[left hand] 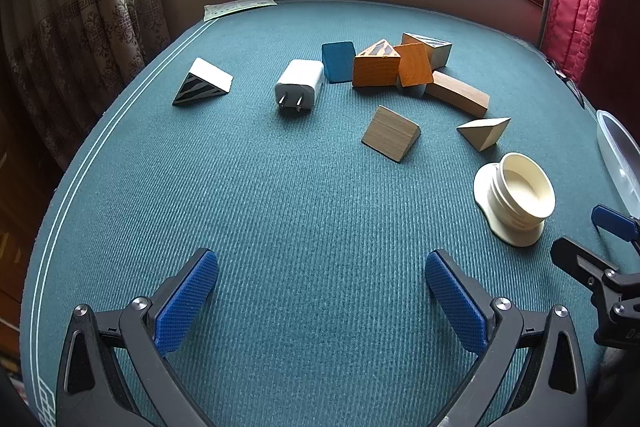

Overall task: Organize rigid objects
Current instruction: 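Grasp the cream cup with saucer with the right gripper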

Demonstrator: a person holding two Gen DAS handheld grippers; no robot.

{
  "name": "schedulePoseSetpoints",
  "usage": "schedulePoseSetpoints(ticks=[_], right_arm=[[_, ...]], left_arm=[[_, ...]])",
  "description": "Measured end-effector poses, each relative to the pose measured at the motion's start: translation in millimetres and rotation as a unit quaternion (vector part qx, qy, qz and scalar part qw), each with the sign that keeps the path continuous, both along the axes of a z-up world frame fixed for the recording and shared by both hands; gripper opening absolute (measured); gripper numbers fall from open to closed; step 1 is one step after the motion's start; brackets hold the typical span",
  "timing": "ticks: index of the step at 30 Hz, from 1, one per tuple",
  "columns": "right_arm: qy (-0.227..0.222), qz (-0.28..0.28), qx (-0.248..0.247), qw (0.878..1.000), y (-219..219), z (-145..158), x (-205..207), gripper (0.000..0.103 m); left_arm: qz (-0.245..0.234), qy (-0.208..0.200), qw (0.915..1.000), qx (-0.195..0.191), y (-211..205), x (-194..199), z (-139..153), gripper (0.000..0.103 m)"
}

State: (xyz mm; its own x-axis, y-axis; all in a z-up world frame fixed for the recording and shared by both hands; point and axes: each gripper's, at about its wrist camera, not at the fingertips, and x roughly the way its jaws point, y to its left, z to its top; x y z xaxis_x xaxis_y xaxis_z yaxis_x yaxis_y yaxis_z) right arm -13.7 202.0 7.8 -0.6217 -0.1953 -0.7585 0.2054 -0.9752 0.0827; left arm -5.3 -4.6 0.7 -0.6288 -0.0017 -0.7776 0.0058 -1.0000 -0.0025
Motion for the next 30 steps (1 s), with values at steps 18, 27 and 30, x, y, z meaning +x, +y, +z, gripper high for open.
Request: schedulePoseSetpoints(ticks=[18, 27, 30], right_arm=[[-0.007, 0.032, -0.052, 0.998, -43.4, 17.9, -25.1, 0.074], [0.005, 0.045, -0.011, 0.999, -57.6, 9.8, -25.8, 0.055], [0.011, 0.045, -0.011, 0.999, -56.3, 9.5, -24.2, 0.055]], left_arm=[[0.017, 0.009, 0.9998, 0.007, -9.5, 13.3, 4.3, 0.103], [0.012, 0.0, 0.9999, 0.003, -8.7, 12.3, 2.2, 0.103], [0.011, -0.002, 0.9999, -0.002, -6.8, 11.7, 2.1, 0.103]])
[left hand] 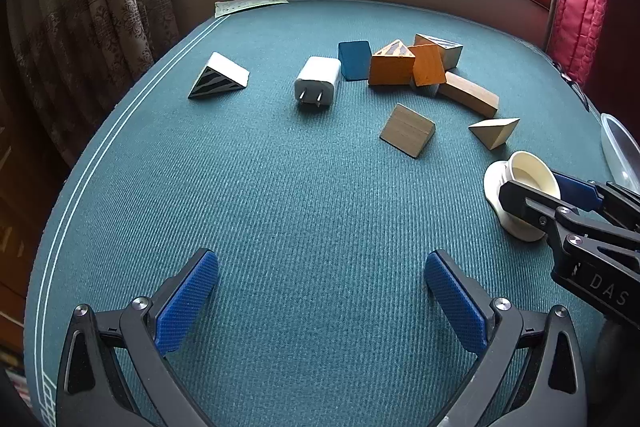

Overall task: Organize rigid objects
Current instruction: 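Grasp the cream cup with saucer with the right gripper, then carry the cup toward the clear bowl while the left gripper approaches the wooden cube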

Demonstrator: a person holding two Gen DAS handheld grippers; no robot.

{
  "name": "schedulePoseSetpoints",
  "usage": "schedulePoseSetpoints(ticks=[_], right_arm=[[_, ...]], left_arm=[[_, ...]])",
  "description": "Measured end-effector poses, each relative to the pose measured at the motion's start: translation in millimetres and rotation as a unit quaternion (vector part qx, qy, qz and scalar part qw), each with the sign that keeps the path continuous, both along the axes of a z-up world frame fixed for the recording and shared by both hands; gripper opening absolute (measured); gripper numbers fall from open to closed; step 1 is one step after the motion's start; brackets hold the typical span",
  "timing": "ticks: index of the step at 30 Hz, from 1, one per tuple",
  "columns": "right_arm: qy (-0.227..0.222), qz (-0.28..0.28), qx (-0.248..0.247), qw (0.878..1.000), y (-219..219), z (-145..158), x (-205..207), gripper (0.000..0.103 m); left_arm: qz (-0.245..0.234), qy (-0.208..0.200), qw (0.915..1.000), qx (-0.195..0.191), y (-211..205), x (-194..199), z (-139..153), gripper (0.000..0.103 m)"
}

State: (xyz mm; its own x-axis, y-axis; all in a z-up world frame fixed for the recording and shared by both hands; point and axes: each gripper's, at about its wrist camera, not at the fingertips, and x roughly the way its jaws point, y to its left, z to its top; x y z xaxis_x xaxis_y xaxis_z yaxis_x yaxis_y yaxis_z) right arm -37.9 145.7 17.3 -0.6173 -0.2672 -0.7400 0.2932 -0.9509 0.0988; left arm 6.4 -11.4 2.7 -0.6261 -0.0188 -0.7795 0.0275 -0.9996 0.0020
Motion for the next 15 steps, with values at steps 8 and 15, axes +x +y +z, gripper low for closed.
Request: schedulePoseSetpoints(ticks=[8, 15], right_arm=[[0.008, -0.024, -0.018, 1.0, 23.2, 3.0, 7.4, 0.055], [0.009, -0.052, -0.013, 0.999, 48.3, -0.4, 14.9, 0.055]], left_arm=[[-0.007, -0.005, 0.9998, -0.02, 9.3, -7.1, 3.2, 0.101], [-0.012, -0.009, 0.9998, -0.011, 18.4, -30.7, 10.1, 0.097]])
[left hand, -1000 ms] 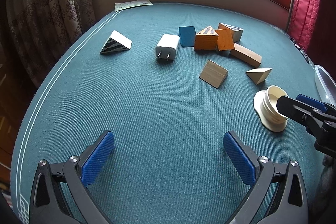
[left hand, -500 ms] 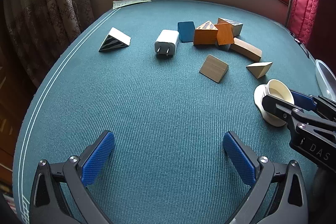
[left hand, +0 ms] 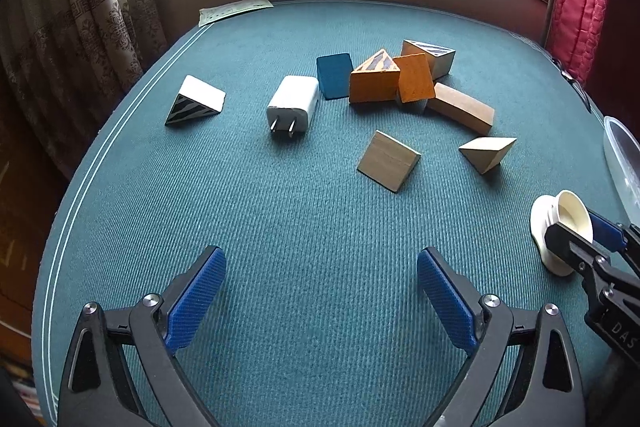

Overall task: Organize rigid objects
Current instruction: 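Carry the cup toward the clear bowl while the left gripper approaches the wooden cube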

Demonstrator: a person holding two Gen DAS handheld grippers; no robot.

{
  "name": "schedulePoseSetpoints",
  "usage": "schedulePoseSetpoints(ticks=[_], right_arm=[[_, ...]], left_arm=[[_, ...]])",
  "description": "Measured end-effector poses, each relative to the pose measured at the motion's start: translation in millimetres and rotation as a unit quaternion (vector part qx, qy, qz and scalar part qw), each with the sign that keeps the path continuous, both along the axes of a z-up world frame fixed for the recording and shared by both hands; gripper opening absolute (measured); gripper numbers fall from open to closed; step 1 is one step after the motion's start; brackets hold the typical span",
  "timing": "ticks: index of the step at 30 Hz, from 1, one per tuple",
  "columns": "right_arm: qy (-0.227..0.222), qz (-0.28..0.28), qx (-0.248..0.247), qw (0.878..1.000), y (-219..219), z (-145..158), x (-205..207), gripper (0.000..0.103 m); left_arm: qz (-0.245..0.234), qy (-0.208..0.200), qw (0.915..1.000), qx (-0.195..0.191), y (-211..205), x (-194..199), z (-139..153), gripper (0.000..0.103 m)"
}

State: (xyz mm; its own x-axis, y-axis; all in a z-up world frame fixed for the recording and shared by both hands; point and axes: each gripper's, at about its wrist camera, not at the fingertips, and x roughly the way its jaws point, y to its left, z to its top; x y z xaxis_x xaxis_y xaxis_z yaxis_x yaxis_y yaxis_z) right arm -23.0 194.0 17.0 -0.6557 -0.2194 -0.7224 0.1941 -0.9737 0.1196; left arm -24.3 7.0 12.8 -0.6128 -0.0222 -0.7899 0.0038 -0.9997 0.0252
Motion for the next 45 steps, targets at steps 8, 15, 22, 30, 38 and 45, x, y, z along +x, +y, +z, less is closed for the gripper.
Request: schedulePoseSetpoints(ticks=[8, 15, 22, 30, 38, 45], right_arm=[[0.003, -0.002, -0.013, 1.0, 9.0, -0.9, 3.4, 0.055], [0.003, -0.001, -0.021, 1.0, 10.0, -1.2, 3.7, 0.055], [0.004, 0.0, -0.022, 1.0, 10.1, -1.7, 3.6, 0.056], [0.004, 0.0, -0.018, 1.0, 8.9, -1.7, 3.8, 0.056], [0.005, 0.0, -0.012, 1.0, 8.1, -1.6, 4.3, 0.056], [0.004, 0.0, -0.006, 1.0, 5.6, -2.0, 3.0, 0.057]], left_arm=[[-0.008, -0.007, 0.9999, -0.004, 11.6, -34.0, 0.0, 0.081], [-0.016, 0.002, 0.9999, 0.003, 16.7, -50.3, 0.2, 0.079], [-0.023, 0.016, 0.9995, 0.017, 17.4, -54.2, 0.2, 0.063], [-0.037, 0.035, 0.9985, 0.017, 22.7, -43.4, 0.3, 0.044], [-0.042, 0.04, 0.9976, 0.04, 18.5, -38.7, 1.1, 0.034], [-0.04, 0.039, 0.9974, 0.045, 18.0, -37.7, 1.6, 0.034]])
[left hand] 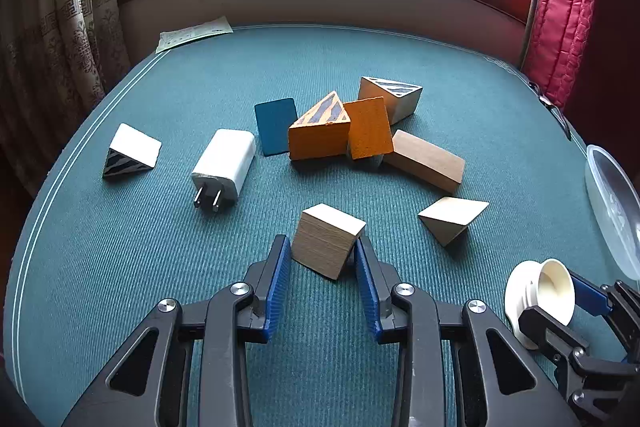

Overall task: Organize rigid objects
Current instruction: 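Carry the cup toward the clear bowl while the left gripper approaches the wooden cube, then close the left gripper on the light wooden cube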

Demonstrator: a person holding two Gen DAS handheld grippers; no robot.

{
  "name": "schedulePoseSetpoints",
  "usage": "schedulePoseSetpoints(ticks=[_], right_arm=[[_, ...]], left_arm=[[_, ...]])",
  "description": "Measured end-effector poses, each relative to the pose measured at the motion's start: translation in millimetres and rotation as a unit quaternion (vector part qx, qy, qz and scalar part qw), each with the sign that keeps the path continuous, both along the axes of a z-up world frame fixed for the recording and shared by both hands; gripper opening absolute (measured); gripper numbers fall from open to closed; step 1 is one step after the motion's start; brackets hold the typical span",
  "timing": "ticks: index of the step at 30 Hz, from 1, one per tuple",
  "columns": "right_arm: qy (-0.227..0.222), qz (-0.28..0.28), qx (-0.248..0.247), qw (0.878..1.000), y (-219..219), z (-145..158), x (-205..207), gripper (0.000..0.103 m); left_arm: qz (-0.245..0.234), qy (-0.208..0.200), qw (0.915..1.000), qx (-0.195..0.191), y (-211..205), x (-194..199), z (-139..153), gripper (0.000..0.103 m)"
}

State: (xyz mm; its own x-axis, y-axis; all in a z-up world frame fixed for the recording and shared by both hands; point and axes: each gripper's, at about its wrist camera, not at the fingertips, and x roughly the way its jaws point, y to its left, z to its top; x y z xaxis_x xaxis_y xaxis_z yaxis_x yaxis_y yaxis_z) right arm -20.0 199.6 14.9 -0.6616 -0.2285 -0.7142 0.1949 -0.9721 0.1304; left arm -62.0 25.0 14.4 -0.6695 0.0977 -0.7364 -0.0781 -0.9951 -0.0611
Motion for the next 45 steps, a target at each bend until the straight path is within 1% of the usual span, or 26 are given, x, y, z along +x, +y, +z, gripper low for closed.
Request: schedulePoseSetpoints(ticks=[5, 13, 16, 19, 20, 27, 28, 36, 37, 39, 41, 43, 45], right_arm=[[0.0, 0.0, 0.002, 1.0, -0.1, -0.4, -0.1, 0.057], [0.001, -0.001, 0.011, 1.0, -1.8, -0.6, 0.6, 0.058], [0.002, -0.005, 0.013, 1.0, -1.7, -0.1, 1.1, 0.055], [0.004, -0.01, 0.005, 1.0, 1.5, 1.2, 2.7, 0.055], [0.005, -0.012, 0.001, 1.0, 2.9, 1.8, 3.6, 0.055], [0.008, -0.018, -0.012, 1.0, 9.6, 6.2, 14.4, 0.055], [0.011, -0.022, -0.013, 1.0, 12.1, 8.0, 15.8, 0.055], [0.03, -0.065, -0.027, 0.997, 45.4, 24.6, 23.2, 0.055], [0.032, -0.069, -0.027, 0.997, 48.7, 25.8, 24.3, 0.055], [0.034, -0.075, -0.029, 0.996, 54.2, 27.3, 25.8, 0.055], [0.036, -0.079, -0.031, 0.996, 57.5, 28.5, 27.2, 0.055], [0.037, -0.081, -0.033, 0.995, 59.7, 29.2, 29.1, 0.055], [0.039, -0.082, -0.034, 0.995, 61.2, 29.8, 31.0, 0.055]], left_arm=[[-0.002, -0.004, 1.0, -0.002, 1.4, -3.0, -0.2, 0.036], [-0.011, -0.002, 0.9999, -0.001, 5.4, -5.7, -1.1, 0.036], [-0.014, 0.0, 0.9999, 0.0, 6.4, -4.4, -0.7, 0.033], [-0.016, 0.003, 0.9998, 0.006, 5.6, -2.6, 0.3, 0.032], [-0.017, 0.005, 0.9998, 0.008, 5.1, -1.9, 0.9, 0.029], [-0.019, 0.003, 0.9997, 0.015, 6.3, 3.3, 2.2, 0.021], [-0.02, 0.0, 0.9997, 0.017, 6.6, 4.1, 2.0, 0.018], [-0.028, -0.007, 0.9995, 0.016, 11.4, 9.0, 1.0, 0.018], [-0.028, -0.009, 0.9994, 0.016, 11.5, 7.5, 0.6, 0.019], [-0.031, -0.011, 0.9993, 0.019, 10.8, 4.4, 1.3, 0.025], [-0.034, -0.01, 0.9992, 0.019, 9.2, 1.4, 2.5, 0.039], [-0.04, -0.003, 0.9991, 0.01, 9.3, -2.1, 3.7, 0.044], [-0.048, -0.005, 0.9989, 0.0, 10.0, -8.3, 2.5, 0.044]])
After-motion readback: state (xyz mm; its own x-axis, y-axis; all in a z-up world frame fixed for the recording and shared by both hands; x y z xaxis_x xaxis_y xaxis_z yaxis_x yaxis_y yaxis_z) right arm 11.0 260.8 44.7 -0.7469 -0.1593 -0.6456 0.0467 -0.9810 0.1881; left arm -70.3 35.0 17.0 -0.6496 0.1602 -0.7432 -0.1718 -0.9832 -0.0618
